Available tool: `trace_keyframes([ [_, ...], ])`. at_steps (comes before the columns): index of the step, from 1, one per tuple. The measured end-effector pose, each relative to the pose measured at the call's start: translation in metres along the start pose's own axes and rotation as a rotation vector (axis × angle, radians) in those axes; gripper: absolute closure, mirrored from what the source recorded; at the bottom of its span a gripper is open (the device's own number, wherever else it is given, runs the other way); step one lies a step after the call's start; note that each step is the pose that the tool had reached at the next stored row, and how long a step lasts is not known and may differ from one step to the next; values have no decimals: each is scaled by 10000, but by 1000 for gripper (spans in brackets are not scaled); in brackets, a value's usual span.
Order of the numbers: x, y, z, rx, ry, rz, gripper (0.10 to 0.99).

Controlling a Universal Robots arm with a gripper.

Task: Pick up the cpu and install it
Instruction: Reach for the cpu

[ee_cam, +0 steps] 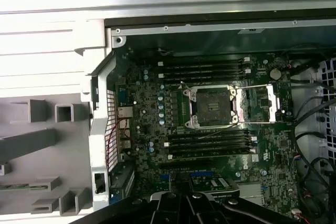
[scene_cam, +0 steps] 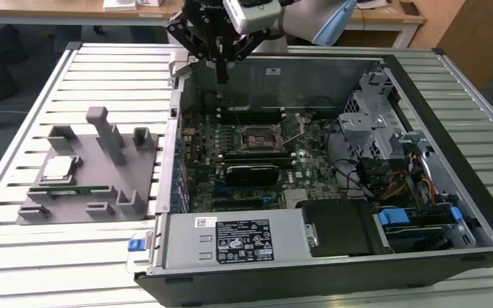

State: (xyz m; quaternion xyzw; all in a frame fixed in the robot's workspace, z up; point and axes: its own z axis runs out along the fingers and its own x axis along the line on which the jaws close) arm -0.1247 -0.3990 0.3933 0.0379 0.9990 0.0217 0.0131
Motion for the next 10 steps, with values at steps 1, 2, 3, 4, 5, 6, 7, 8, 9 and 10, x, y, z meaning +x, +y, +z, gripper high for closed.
trace_keyframes([
  [1, 12, -1, 0, 0, 0, 0, 980],
  [2, 25, -2, -1, 0, 0, 0, 980],
  [3, 39, -3, -1, 0, 0, 0, 980],
  [4, 53, -4, -1, 0, 1, -1, 980],
  [5, 68, -5, -2, 0, 0, 0, 980],
  [6, 79, -6, -2, 0, 0, 1, 980],
  [7, 91, -6, -2, 0, 0, 0, 980],
  [8, 103, -7, -2, 0, 0, 1, 980],
  [9, 114, -8, -3, 0, 0, 1, 980],
  [10, 126, -9, -3, 0, 0, 0, 980],
])
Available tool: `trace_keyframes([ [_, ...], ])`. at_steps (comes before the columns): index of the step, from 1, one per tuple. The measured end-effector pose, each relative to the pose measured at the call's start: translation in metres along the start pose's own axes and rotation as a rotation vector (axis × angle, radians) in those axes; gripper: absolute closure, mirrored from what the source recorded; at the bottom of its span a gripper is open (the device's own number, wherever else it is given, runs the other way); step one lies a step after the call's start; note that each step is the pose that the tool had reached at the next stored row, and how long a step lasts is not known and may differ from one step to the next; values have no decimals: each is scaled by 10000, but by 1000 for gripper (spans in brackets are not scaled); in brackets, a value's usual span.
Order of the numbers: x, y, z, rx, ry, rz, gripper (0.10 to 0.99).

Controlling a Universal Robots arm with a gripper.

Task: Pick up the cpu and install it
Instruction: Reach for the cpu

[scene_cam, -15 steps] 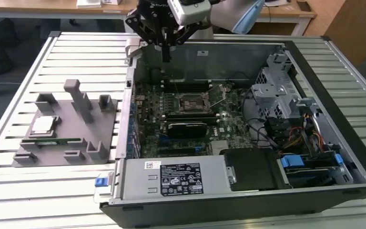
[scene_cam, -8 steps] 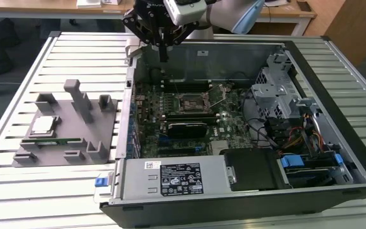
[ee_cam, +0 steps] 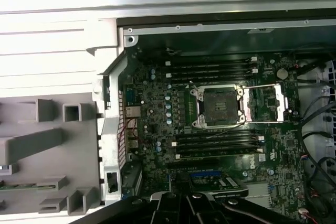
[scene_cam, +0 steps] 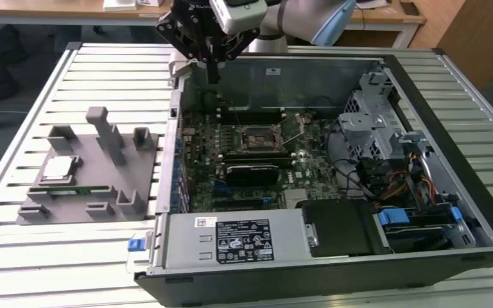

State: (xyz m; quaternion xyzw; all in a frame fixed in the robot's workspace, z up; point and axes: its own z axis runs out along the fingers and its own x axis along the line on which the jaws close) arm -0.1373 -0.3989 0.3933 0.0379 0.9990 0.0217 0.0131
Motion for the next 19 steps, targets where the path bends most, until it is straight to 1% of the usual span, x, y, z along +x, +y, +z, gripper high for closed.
trace_keyframes([
  [5, 45, -3, -1, 0, 0, -1, 980],
  [19, 129, -10, -3, 0, 0, 0, 980],
])
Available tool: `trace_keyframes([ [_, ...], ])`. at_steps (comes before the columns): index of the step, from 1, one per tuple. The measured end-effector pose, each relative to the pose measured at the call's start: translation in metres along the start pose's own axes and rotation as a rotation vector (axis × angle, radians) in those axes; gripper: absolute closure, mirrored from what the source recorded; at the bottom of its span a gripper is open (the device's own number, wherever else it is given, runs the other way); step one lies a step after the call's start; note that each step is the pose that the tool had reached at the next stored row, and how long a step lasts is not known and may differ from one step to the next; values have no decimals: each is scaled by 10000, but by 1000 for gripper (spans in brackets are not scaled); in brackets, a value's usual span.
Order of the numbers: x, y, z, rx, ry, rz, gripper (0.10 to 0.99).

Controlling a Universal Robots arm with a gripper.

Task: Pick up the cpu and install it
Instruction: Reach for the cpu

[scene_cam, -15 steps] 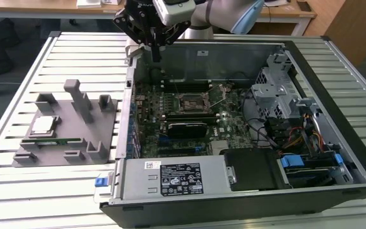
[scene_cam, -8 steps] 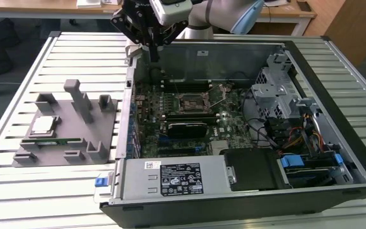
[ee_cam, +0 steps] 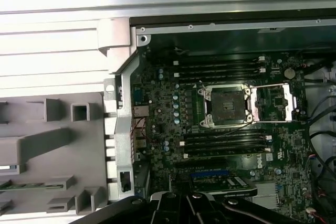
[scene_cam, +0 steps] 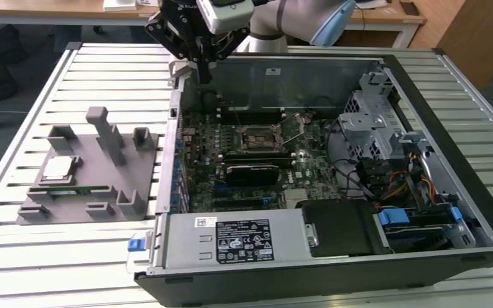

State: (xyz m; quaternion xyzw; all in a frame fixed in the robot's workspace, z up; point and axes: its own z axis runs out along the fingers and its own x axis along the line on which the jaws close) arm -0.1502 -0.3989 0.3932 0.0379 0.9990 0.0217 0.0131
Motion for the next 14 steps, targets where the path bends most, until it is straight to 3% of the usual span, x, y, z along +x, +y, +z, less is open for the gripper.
trace_keyframes([
  [14, 67, -5, 1, 0, 0, 0, 980],
])
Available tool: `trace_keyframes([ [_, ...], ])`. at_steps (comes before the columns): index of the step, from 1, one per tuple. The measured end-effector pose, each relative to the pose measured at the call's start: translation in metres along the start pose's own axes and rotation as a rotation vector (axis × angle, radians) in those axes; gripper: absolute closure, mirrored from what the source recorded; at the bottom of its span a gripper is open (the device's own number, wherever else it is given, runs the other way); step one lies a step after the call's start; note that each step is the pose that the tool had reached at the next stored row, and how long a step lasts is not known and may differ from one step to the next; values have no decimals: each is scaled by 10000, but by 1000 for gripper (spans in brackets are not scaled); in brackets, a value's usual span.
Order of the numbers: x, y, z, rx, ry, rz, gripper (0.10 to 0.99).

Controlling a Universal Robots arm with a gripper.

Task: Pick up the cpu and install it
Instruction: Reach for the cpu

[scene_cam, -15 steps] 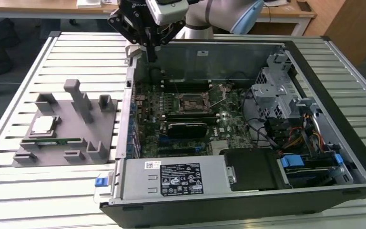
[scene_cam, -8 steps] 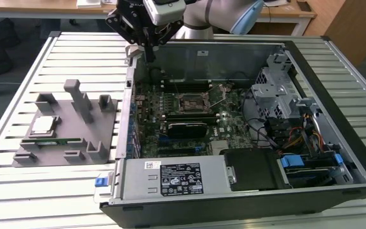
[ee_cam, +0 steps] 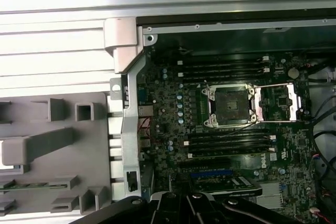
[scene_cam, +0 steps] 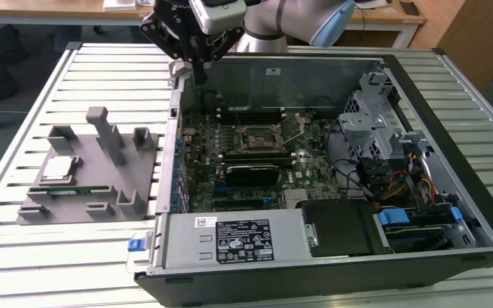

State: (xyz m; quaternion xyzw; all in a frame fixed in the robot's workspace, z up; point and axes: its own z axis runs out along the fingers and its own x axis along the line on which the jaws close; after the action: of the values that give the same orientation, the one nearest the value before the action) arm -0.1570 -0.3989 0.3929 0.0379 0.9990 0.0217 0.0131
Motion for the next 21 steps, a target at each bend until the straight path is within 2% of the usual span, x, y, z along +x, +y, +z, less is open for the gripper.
trace_keyframes([
  [21, 106, -8, 4, 0, 0, 0, 980],
])
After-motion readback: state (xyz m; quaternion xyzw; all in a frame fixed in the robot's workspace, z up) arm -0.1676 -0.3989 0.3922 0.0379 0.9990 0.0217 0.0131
